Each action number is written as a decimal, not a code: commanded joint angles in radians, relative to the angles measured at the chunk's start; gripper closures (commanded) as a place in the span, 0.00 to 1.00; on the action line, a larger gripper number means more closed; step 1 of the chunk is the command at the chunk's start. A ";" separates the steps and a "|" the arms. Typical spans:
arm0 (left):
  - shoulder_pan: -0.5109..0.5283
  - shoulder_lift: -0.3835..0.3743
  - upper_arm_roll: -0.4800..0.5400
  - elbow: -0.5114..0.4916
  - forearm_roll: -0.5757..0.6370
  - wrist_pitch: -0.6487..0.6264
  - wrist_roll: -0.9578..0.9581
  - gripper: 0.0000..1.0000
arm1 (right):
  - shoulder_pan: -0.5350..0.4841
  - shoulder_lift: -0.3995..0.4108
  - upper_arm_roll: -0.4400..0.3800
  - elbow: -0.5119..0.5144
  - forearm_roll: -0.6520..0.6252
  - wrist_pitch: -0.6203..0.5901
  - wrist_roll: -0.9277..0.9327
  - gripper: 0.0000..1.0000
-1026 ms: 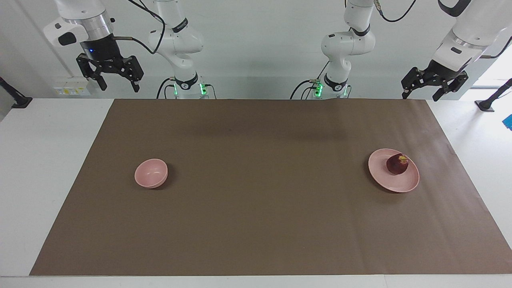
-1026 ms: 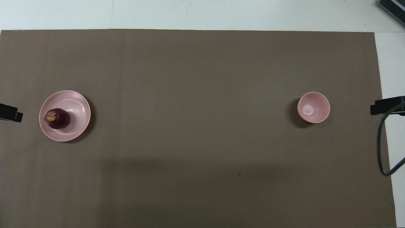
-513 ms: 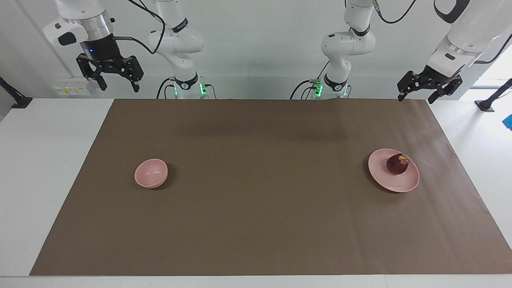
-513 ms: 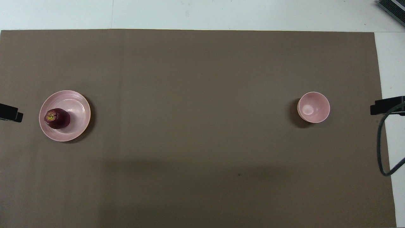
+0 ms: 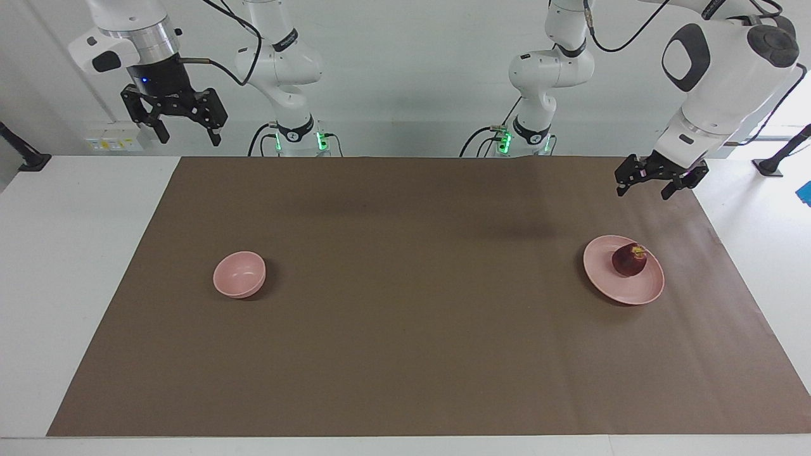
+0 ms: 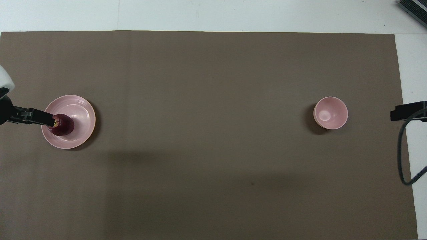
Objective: Move apple from plate to bowl
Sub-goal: 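Lower the left gripper onto the red apple on the pink plate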
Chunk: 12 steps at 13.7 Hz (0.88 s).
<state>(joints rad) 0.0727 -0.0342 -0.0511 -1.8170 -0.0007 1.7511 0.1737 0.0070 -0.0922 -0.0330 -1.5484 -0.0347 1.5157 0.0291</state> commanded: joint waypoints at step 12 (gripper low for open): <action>0.098 0.164 0.002 -0.116 0.019 0.267 0.076 0.00 | -0.009 -0.014 0.004 -0.016 0.006 0.006 -0.009 0.00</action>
<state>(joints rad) 0.1570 0.0805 -0.0417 -1.9249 0.0021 1.9555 0.2298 0.0070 -0.0922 -0.0330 -1.5484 -0.0347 1.5157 0.0291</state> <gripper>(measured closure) 0.000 0.000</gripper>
